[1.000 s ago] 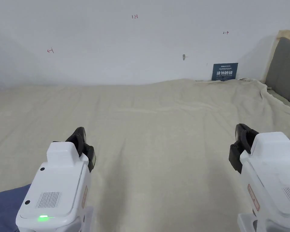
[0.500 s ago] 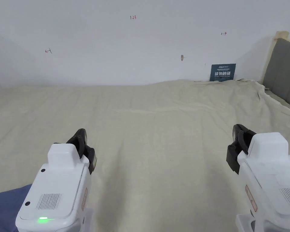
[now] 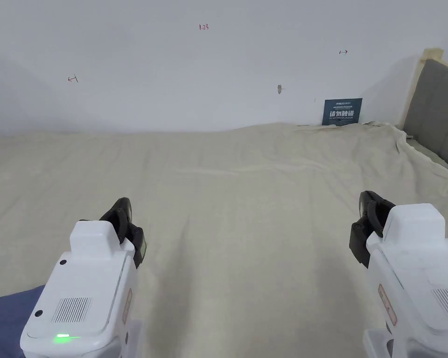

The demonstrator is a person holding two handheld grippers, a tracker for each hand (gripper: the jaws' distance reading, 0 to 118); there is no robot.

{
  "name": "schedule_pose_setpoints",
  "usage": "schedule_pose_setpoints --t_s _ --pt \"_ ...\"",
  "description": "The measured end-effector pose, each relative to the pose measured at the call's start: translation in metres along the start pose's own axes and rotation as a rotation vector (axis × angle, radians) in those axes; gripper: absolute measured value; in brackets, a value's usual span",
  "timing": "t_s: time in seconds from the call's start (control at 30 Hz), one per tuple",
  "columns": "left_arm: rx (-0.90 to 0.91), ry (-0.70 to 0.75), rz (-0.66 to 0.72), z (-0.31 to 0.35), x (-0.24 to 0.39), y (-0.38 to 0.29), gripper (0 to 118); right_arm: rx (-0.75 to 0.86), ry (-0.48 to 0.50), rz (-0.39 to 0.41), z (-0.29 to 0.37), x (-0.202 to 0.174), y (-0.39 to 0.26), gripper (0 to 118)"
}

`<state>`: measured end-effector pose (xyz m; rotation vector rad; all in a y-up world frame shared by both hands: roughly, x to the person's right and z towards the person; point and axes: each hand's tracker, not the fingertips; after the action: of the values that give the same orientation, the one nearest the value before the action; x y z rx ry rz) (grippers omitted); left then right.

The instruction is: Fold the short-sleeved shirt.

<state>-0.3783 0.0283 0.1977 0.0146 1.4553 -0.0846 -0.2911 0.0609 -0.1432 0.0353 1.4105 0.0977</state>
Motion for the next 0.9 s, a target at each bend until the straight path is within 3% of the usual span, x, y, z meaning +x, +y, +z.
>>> schedule_pose_setpoints --t_s 0.43,0.5,0.6,0.67,0.73,0.77,0.83,0.9 --pt "0.002 -0.014 0.009 0.0036 -0.0022 0.0003 0 -0.005 -0.003 -0.001 0.0022 0.0011 -0.0004 2" --pt "0.007 -0.017 0.022 0.0041 -0.0037 0.0007 5 -0.01 0.0 -0.002 0.002 0.0019 0.0001 4" --pt "0.011 -0.016 0.042 0.0046 -0.0059 0.0002 32 -0.017 0.005 -0.012 0.0014 0.0036 0.0002 34" --pt "0.012 -0.015 0.044 0.0046 -0.0069 0.0003 37 -0.024 0.011 -0.02 0.0007 0.0048 0.0003 40" --pt "0.01 -0.02 0.036 0.0047 -0.007 0.0004 70 -0.021 0.009 -0.023 0.0007 0.0048 0.0002 76" --pt "0.013 -0.02 0.03 0.0048 -0.0068 0.0005 78 -0.018 0.006 -0.025 0.0006 0.0045 0.0002 87" --pt "0.01 -0.024 0.027 0.0049 -0.0065 0.0005 98 -0.015 0.002 -0.026 0.0004 0.004 0.0008 105" --pt "0.007 -0.023 0.035 0.0045 -0.0068 0.0007 112 -0.009 -0.001 -0.027 0.0006 0.0035 0.0015 112"
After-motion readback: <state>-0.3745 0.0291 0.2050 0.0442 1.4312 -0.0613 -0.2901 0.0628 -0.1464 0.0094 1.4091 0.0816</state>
